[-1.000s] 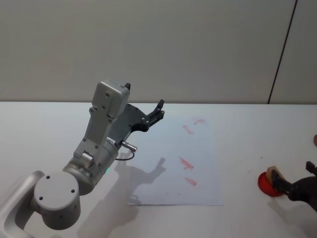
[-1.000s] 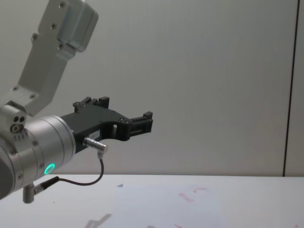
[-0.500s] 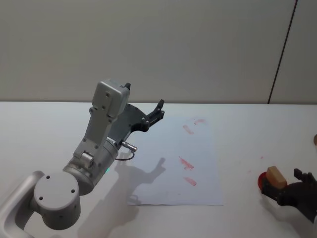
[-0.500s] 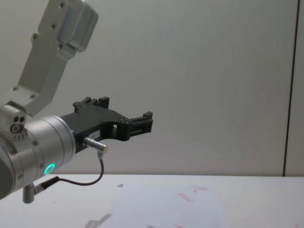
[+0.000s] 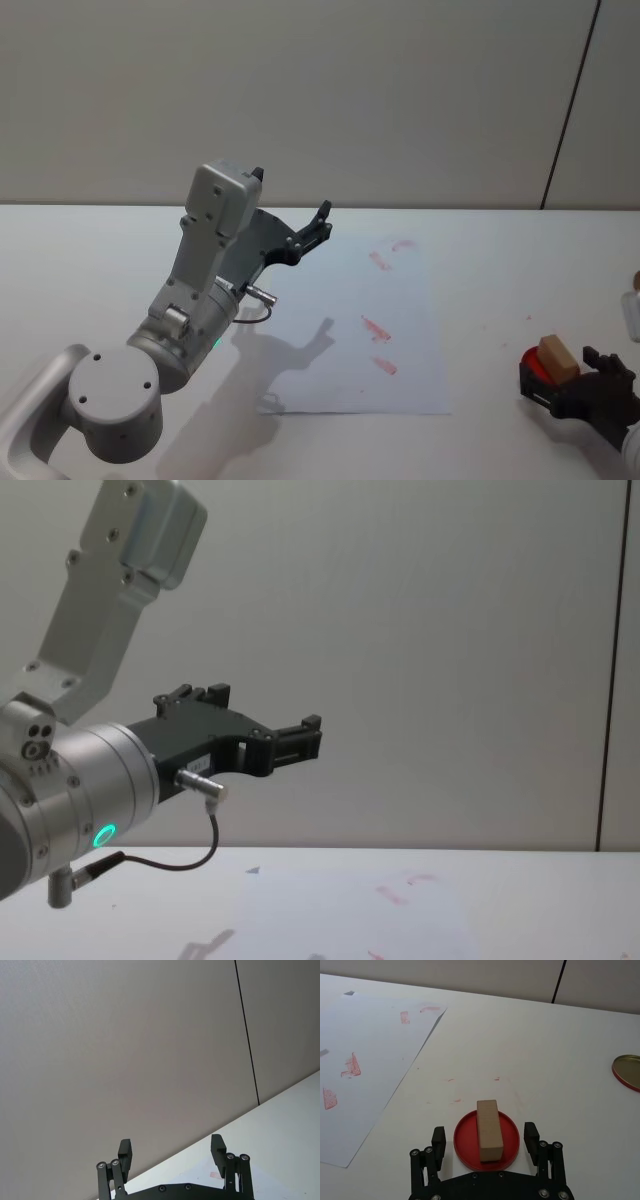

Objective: Use the one hand to pick up the stamp and affix it onto the A4 paper.

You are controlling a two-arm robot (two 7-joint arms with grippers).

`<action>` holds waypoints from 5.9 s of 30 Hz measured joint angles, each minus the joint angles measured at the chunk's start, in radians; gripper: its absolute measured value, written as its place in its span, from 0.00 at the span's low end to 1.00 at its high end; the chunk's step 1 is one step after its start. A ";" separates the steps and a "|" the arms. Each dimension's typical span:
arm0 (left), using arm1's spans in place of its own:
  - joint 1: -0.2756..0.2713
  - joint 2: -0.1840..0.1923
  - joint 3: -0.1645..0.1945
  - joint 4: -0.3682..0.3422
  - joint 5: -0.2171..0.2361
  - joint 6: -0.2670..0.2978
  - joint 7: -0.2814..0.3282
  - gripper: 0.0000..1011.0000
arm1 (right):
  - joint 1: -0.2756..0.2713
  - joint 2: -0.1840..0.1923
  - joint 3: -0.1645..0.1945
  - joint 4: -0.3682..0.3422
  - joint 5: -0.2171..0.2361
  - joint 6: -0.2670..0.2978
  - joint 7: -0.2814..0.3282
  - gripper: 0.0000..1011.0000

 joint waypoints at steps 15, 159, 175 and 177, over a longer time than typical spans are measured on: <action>0.000 0.000 0.000 0.000 0.000 0.000 0.000 0.99 | 0.007 -0.009 -0.004 0.010 -0.007 0.007 0.000 0.55; 0.000 0.000 0.000 0.000 0.000 0.000 0.000 0.99 | 0.275 -0.237 -0.142 0.124 -0.202 0.121 0.258 0.22; 0.000 0.000 0.000 0.000 0.000 0.000 0.000 0.99 | 0.242 -0.200 -0.093 -0.005 -0.110 0.115 0.200 0.22; 0.000 0.000 0.000 0.000 0.000 0.000 0.000 0.99 | 0.233 -0.191 -0.086 -0.017 -0.100 0.115 0.188 0.22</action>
